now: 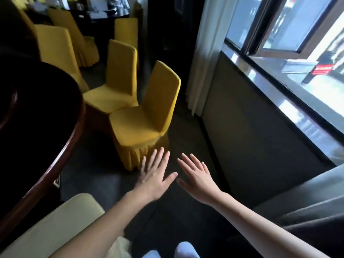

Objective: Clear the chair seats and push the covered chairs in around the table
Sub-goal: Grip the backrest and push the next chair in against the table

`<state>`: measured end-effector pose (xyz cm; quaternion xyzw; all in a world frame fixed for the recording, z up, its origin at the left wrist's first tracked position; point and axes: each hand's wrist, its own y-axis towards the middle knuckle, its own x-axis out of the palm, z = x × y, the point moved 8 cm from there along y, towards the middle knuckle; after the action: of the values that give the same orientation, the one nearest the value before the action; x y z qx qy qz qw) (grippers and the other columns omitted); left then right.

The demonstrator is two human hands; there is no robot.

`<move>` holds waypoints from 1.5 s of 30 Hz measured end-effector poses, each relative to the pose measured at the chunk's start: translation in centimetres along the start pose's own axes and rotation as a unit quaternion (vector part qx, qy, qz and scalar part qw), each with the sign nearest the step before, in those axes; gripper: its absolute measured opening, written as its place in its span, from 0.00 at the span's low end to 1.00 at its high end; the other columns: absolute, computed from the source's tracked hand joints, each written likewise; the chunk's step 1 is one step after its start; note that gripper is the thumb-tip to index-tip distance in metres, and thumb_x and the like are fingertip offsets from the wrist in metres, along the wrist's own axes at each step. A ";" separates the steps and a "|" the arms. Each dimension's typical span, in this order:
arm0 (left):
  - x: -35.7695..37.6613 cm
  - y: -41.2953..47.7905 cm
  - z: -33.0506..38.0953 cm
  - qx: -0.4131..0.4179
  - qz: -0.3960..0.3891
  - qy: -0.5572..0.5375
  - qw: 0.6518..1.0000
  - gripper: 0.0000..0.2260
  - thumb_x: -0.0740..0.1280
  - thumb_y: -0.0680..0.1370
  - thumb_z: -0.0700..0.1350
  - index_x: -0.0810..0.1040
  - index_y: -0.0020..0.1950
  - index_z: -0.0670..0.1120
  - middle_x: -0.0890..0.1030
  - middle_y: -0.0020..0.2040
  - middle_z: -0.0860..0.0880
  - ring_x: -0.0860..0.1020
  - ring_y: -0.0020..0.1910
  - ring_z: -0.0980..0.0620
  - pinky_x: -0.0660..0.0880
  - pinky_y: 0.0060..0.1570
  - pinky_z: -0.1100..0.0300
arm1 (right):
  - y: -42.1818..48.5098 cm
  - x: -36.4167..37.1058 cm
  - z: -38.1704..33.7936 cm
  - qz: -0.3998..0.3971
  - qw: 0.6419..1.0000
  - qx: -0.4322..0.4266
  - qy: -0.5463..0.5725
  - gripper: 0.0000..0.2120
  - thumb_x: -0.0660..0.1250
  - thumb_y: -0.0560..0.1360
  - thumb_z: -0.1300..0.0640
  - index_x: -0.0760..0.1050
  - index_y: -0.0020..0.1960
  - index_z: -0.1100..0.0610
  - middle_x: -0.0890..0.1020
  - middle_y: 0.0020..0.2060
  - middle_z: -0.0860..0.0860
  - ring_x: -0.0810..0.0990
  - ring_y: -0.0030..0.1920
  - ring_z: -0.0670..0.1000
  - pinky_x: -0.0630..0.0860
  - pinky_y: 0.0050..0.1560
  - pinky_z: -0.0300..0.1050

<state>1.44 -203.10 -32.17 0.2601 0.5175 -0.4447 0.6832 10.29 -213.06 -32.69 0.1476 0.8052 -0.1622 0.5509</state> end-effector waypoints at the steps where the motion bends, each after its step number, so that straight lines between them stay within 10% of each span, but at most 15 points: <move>1: -0.2 1.1 0.2 0.006 -0.003 0.005 1.000 0.45 0.26 0.63 0.73 0.37 0.77 0.54 0.35 0.77 0.53 0.33 0.75 0.53 0.32 0.70 0.48 | 0.6 -0.3 0.7 0.006 1.000 0.007 0.004 0.33 0.51 0.77 0.35 0.48 0.78 0.46 0.46 0.78 0.44 0.39 0.77 0.49 0.45 0.75 0.57; 15: -1.3 20.2 -1.1 0.037 -0.031 0.038 0.998 0.46 0.23 0.61 0.74 0.34 0.76 0.53 0.33 0.77 0.52 0.30 0.73 0.54 0.31 0.69 0.49 | 14.6 -3.6 10.9 0.016 0.996 0.085 0.020 0.31 0.56 0.79 0.41 0.48 0.78 0.45 0.44 0.78 0.44 0.38 0.77 0.48 0.45 0.76 0.58; 21: -3.8 29.7 -3.2 0.030 -0.029 0.039 0.998 0.32 0.45 0.78 0.65 0.36 0.76 0.54 0.34 0.77 0.51 0.34 0.75 0.51 0.32 0.70 0.48 | 23.9 -5.5 14.6 0.027 0.994 0.098 0.024 0.31 0.57 0.79 0.42 0.48 0.78 0.46 0.45 0.78 0.45 0.38 0.77 0.49 0.45 0.76 0.58; 29: -4.1 41.3 -3.4 0.037 -0.046 0.054 0.997 0.32 0.46 0.78 0.65 0.36 0.77 0.54 0.35 0.77 0.51 0.34 0.75 0.51 0.29 0.67 0.50 | 33.0 -7.9 19.9 0.029 0.993 0.102 0.050 0.31 0.56 0.79 0.42 0.48 0.77 0.45 0.44 0.78 0.45 0.38 0.77 0.49 0.43 0.75 0.57; 45: -7.5 69.9 -3.4 -0.141 0.007 0.017 0.990 0.33 0.49 0.79 0.64 0.37 0.77 0.53 0.35 0.77 0.51 0.35 0.76 0.50 0.33 0.70 0.47 | 60.5 -18.4 35.6 -0.017 0.998 -0.068 0.000 0.31 0.58 0.79 0.43 0.48 0.77 0.45 0.45 0.78 0.47 0.39 0.77 0.51 0.45 0.75 0.60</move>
<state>60.60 -165.03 -33.54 0.1720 0.5849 -0.3580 0.7072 71.79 -174.57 -33.57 0.0964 0.8170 -0.1161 0.5565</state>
